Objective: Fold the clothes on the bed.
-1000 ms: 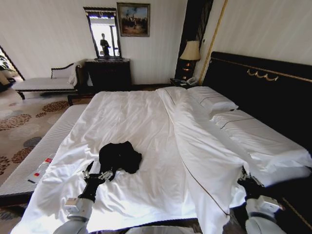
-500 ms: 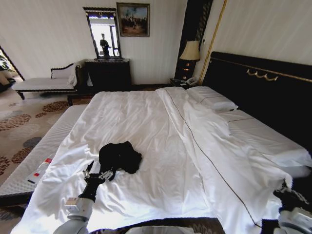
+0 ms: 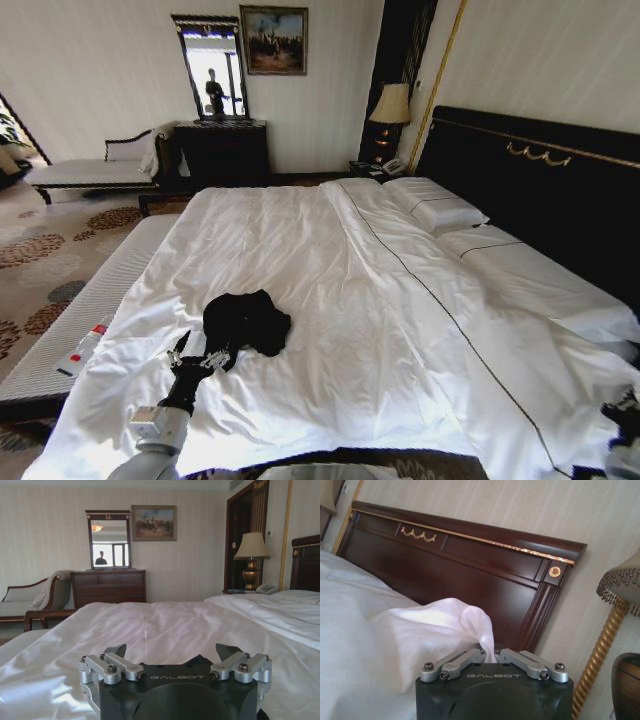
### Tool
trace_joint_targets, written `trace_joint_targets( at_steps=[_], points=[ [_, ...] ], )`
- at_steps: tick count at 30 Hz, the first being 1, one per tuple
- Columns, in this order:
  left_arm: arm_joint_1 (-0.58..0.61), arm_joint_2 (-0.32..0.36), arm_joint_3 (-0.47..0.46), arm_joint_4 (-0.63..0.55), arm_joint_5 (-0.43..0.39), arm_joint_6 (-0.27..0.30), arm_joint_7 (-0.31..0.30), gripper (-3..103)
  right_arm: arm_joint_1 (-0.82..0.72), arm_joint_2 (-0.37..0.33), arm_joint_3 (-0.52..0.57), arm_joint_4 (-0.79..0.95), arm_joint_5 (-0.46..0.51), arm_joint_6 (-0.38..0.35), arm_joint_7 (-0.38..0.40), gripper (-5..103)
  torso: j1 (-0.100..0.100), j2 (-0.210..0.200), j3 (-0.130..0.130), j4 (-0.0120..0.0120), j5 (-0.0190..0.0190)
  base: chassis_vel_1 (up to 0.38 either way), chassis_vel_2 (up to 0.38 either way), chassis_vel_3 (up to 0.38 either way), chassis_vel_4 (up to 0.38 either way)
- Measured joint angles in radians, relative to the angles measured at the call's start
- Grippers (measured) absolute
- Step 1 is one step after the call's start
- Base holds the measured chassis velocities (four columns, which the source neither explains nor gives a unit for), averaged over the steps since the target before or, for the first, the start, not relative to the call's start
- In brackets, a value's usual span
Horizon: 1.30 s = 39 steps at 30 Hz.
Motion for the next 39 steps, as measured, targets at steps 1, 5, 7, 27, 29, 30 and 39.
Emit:
trace_joint_targets(
  at_steps=[1, 5, 7, 27, 29, 30, 39],
  points=[
    [0.0, 0.0, 0.0, 0.0, 0.0, 0.0, 0.0, 100, 0.0, 0.0, 0.0, 0.0, 0.0, 0.0, 0.0, 1, 0.0, 0.0, 0.0, 0.0, 0.0, 0.0, 0.0, 0.0, 0.0],
    [0.0, 0.0, 0.003, -0.004, 0.002, 0.001, -0.001, 100, 0.008, -0.009, 0.002, -0.05, 0.007, 0.014, 0.002, 1, 0.0, 0.0, 0.0, -0.0002, 0.0, 0.0, 0.0, 0.0, 0.0],
    [0.001, -0.001, 0.003, -0.005, 0.003, 0.001, -0.001, 100, 0.01, -0.007, 0.002, -0.058, 0.007, 0.014, 0.005, 1, 0.0, 0.0, 0.0, -0.0001, -0.0001, 0.0, 0.0, 0.0, 0.0],
    [0.004, 0.0, 0.007, -0.011, 0.01, 0.002, -0.001, 100, -0.024, 0.026, -0.019, 0.006, 0.082, 0.018, 0.014, 65, 0.0, 0.0, 0.0, -0.0004, -0.0002, 0.0, 0.0, 0.0, 0.0],
    [0.003, 0.002, 0.007, -0.011, 0.01, 0.002, -0.001, 100, -0.027, 0.029, -0.024, 0.019, 0.082, 0.018, 0.012, 76, 0.0, 0.0, 0.0, -0.0003, -0.0002, 0.0, 0.0, 0.0, 0.0],
    [0.003, 0.002, 0.007, -0.011, 0.01, 0.002, -0.001, 100, -0.027, 0.029, -0.024, 0.019, 0.082, 0.018, 0.012, 76, 0.0, 0.0, 0.0, -0.0003, -0.0002, 0.0, 0.0, 0.0, 0.0],
    [-0.002, 0.002, 0.012, -0.005, 0.011, 0.003, -0.001, 100, -0.114, 0.079, -0.124, 0.189, 0.13, 0.05, -0.043, 100, 0.0, 0.0, 0.0, -0.0002, -0.0005, 0.0, 0.0, 0.0, 0.0]
  ],
)
